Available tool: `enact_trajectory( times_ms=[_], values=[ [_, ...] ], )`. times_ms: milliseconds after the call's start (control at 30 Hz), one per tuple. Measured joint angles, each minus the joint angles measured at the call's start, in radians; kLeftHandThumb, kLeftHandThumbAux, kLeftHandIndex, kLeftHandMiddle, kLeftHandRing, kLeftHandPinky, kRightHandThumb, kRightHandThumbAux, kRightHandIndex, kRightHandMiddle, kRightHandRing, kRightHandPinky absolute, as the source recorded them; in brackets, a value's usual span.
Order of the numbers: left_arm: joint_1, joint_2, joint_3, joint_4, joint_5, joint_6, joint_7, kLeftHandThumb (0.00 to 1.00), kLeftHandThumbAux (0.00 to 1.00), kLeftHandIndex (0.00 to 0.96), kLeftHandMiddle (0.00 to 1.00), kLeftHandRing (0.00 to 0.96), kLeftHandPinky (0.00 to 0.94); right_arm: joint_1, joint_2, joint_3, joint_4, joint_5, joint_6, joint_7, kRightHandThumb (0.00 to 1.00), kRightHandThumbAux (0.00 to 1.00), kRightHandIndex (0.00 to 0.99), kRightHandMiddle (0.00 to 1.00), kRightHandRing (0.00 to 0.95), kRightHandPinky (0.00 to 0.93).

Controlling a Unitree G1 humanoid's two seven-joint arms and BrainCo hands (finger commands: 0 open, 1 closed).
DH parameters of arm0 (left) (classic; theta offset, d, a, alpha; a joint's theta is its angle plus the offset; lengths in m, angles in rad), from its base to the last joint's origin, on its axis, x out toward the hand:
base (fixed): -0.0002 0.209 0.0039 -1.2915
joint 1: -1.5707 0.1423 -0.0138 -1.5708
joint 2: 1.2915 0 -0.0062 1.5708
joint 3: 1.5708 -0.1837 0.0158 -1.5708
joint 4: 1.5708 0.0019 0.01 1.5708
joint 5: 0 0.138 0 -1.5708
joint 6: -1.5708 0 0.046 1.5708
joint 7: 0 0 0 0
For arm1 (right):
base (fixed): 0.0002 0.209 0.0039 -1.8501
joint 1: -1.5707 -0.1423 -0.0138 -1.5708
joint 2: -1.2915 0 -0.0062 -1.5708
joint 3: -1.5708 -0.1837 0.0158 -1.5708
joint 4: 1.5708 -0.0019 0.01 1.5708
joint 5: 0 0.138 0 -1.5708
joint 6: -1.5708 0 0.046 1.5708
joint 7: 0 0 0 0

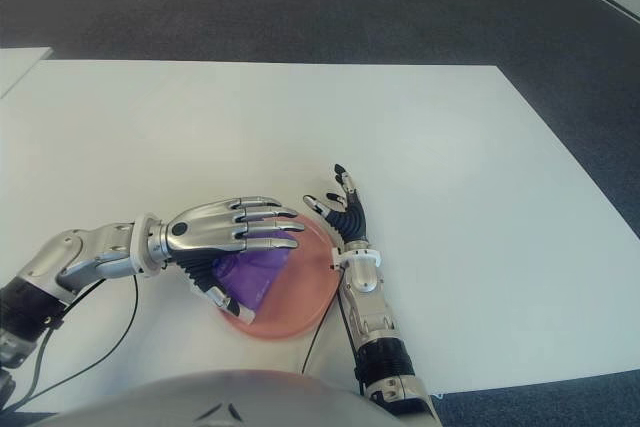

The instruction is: Put the tissue paper into the plate.

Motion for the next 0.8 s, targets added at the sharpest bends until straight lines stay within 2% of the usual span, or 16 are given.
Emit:
enact_trajectory(
  times_ms=[200,467,800],
  values=[
    [0.006,-0.021,0.016,0.007,0.014,-0.002,0.028,0.047,0.342,0.0,0.0,0.0,0.0,-0.004,-0.01,0.008,0.023,-0.021,-0.03,-0.018,0.074,0.646,0.083,0.068,0.0,0.0],
    [0.007,-0.041,0.024,0.029,0.036,-0.005,0.068,0.043,0.353,0.0,0.0,0.0,0.0,0.003,-0.015,0.024,0.006,-0.056,-0.029,-0.044,0.056,0.654,0.097,0.065,0.0,0.0],
    [0.004,-0.073,0.068,0.045,0.063,0.002,0.172,0.05,0.352,0.0,0.0,0.0,0.0,0.044,-0.013,0.038,-0.061,-0.068,0.007,-0.05,0.061,0.666,0.117,0.055,0.0,0.0]
  ],
)
